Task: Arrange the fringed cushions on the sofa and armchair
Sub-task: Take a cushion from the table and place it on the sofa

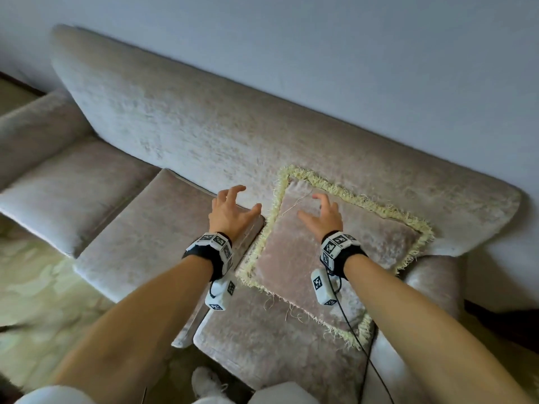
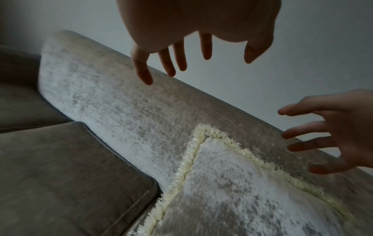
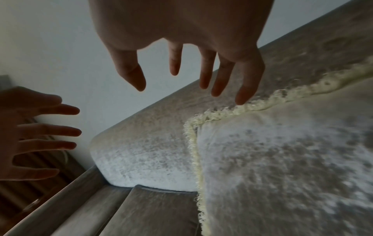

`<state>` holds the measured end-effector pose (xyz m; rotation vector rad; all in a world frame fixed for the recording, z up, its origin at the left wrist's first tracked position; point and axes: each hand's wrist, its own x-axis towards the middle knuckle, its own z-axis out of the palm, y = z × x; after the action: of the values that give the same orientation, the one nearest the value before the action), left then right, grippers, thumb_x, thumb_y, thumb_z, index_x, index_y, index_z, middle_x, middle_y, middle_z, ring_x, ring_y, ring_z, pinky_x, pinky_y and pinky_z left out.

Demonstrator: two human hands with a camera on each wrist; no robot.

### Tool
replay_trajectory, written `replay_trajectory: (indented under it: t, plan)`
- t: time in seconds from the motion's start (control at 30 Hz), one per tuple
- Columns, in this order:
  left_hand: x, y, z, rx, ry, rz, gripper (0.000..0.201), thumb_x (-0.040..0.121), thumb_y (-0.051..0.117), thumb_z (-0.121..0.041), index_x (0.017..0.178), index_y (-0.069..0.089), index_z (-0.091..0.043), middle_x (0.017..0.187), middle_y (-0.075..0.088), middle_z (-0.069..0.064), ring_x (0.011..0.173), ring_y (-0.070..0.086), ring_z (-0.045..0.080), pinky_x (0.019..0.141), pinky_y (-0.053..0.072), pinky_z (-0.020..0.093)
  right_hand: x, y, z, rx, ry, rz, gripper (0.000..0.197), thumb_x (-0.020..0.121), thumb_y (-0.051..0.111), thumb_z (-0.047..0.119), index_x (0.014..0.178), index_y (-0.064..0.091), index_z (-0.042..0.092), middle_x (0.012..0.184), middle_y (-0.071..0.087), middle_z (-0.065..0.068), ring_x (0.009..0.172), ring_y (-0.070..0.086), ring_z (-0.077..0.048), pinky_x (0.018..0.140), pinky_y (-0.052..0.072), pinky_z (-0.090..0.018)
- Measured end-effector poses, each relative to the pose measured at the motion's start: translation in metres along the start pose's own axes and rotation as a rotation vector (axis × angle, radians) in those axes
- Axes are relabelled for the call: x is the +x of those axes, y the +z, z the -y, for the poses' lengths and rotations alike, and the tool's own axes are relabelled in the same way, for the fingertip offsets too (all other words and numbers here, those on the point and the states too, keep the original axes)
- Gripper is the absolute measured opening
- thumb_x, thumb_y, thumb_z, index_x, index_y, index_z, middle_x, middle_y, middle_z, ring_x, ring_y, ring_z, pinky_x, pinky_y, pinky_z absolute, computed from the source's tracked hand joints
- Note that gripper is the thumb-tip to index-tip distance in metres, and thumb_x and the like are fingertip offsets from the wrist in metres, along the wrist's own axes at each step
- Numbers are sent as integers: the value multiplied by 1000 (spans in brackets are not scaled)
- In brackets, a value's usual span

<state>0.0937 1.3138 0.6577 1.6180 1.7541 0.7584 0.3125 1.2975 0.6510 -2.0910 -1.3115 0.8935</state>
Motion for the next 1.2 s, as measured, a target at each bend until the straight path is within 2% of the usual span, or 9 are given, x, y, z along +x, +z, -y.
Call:
replay_trajectory:
  t: [0.27, 0.4, 0.5, 0.7, 0.8, 0.9, 1.0, 1.1, 1.2]
  plan:
    - [-12, -121, 90, -21, -83, -178, 60, 78, 71, -47, 132, 50, -29, 135, 45, 9, 126, 37, 29, 103, 38, 50, -24, 105, 109, -81, -186, 172, 48, 77, 66, 39, 120, 45, 37, 123, 43, -7, 116, 45, -31, 82, 36, -34]
    - [-32, -196, 150, -39, -165, -284, 70, 67, 60, -61, 130, 51, -31, 134, 46, 7, 125, 38, 27, 104, 37, 51, -52, 176, 179, -91, -285, 268, 50, 79, 66, 41, 124, 45, 38, 129, 42, -6, 119, 43, -28, 84, 34, -33]
    - [-53, -248, 194, -56, -219, -386, 78, 62, 50, -69, 129, 53, -30, 132, 48, 6, 122, 42, 26, 103, 39, 45, -75, 229, 224, -125, -363, 321, 51, 77, 65, 44, 124, 44, 40, 128, 43, -4, 117, 46, -25, 83, 38, -34]
    - [-112, -340, 278, -43, -390, -590, 65, 74, 68, -53, 131, 50, -28, 133, 45, 8, 125, 40, 26, 101, 37, 40, -140, 332, 300, -191, -538, 514, 54, 82, 67, 31, 131, 46, 29, 128, 46, -5, 111, 51, -24, 85, 38, -29]
    - [-145, -371, 307, -31, -478, -687, 64, 77, 68, -51, 133, 49, -27, 135, 44, 8, 125, 41, 25, 100, 37, 40, -174, 380, 330, -241, -649, 600, 56, 79, 70, 28, 131, 48, 26, 124, 47, -10, 114, 50, -28, 95, 41, -33]
    - [-181, -396, 332, -17, -581, -788, 60, 82, 69, -46, 135, 47, -25, 137, 42, 8, 123, 42, 24, 99, 38, 39, -212, 421, 359, -317, -747, 680, 59, 77, 69, 31, 132, 47, 28, 123, 47, -10, 110, 52, -28, 94, 40, -30]
    - [-218, -413, 359, -5, -689, -860, 60, 82, 68, -46, 135, 47, -25, 135, 42, 9, 123, 40, 24, 100, 39, 40, -248, 461, 379, -367, -823, 797, 65, 73, 66, 40, 133, 42, 34, 128, 44, -8, 113, 53, -30, 99, 43, -40]
    - [-253, -424, 380, -9, -810, -906, 62, 81, 69, -46, 135, 44, -29, 135, 42, 9, 123, 41, 26, 101, 41, 49, -281, 498, 393, -415, -901, 882, 65, 77, 67, 38, 136, 40, 36, 138, 40, -9, 125, 43, -31, 104, 38, -40]
    - [-287, -429, 392, -12, -929, -1013, 64, 80, 70, -43, 137, 43, -31, 136, 40, 9, 123, 41, 26, 100, 42, 55, -311, 532, 402, -444, -977, 981, 65, 79, 67, 37, 137, 39, 37, 138, 39, -8, 126, 41, -31, 104, 38, -39]
